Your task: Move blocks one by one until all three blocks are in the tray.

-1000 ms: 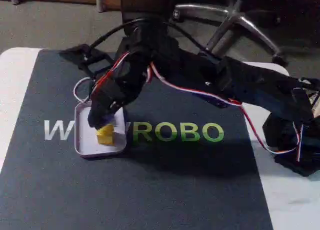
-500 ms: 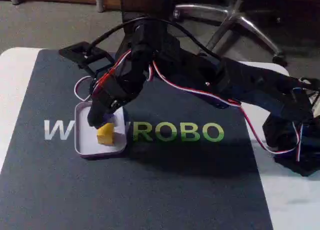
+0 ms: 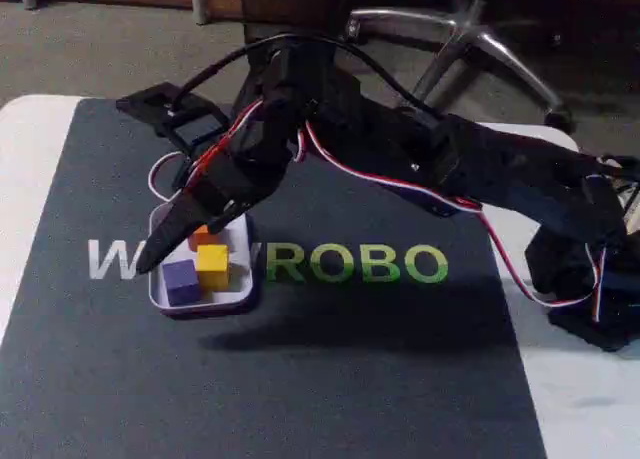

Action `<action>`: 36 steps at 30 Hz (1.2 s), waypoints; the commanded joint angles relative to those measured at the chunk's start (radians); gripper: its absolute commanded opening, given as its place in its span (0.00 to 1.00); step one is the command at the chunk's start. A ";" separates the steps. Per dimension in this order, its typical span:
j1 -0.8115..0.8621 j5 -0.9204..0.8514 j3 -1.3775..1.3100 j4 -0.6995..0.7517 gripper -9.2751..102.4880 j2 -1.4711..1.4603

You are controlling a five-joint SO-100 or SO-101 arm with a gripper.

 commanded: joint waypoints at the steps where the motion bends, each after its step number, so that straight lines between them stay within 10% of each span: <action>1: 0.012 -0.017 -0.038 0.009 0.30 0.049; 6: 0.034 -0.028 -0.032 0.014 0.06 0.107; 24: 0.043 -0.202 0.686 0.014 0.01 0.828; 36: 0.075 -0.759 1.948 -0.078 0.01 1.944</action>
